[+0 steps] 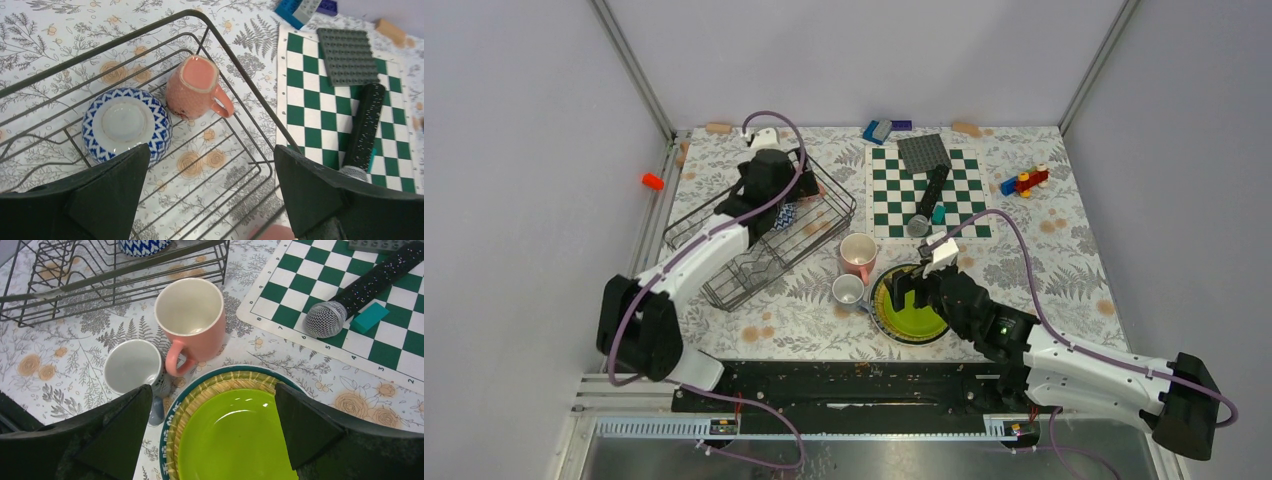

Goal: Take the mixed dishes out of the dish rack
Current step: Place the cup at the center of the board, then pick up the cup from the dish rack.

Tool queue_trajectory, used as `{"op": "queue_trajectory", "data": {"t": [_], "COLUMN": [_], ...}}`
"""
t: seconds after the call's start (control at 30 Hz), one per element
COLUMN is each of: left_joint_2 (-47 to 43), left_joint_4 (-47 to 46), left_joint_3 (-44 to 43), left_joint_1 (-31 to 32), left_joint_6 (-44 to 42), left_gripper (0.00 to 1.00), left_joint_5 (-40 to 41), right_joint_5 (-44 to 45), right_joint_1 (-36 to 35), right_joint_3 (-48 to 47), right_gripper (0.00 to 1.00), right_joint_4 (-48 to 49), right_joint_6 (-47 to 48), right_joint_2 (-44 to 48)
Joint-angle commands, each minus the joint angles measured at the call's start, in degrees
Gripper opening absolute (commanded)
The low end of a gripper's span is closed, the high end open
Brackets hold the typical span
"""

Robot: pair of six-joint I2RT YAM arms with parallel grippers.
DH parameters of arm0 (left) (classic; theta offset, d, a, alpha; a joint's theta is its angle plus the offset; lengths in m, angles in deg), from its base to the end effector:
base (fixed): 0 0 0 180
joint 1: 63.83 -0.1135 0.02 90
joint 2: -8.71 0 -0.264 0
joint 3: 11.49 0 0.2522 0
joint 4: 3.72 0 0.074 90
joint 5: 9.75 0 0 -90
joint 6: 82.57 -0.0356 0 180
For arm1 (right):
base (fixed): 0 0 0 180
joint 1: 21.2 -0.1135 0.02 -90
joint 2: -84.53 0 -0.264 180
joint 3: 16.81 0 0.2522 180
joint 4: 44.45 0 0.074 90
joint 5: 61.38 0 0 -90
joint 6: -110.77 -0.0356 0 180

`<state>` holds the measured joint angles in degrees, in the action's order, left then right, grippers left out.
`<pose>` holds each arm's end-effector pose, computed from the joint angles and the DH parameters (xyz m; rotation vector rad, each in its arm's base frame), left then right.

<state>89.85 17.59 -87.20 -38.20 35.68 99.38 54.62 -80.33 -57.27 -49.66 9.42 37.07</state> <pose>0.2994 -0.1307 0.3021 -0.2543 2.0033 -0.2588 0.1137 0.1597 0.2549 -0.4125 1.7395 0.4867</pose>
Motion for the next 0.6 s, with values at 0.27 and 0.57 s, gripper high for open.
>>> {"op": "queue_trajectory", "data": {"t": [0.27, 0.57], "left_joint_2": [18.75, 27.16], "left_joint_4": [12.11, 14.1], "left_joint_3": [-22.23, -29.96], "left_joint_1": [-5.33, -8.66], "left_joint_6": [-5.26, -8.53], "left_gripper": [0.99, 0.99], "left_joint_5": [-5.07, -13.39], "right_joint_5": [-0.12, -3.63], "right_joint_1": [5.34, 8.56], "right_joint_3": [-1.2, -1.52], "right_gripper": [1.0, 1.0], "right_joint_4": [-1.01, -1.84], "right_joint_6": [-7.36, -9.27], "right_joint_2": [-1.02, -2.32]}}
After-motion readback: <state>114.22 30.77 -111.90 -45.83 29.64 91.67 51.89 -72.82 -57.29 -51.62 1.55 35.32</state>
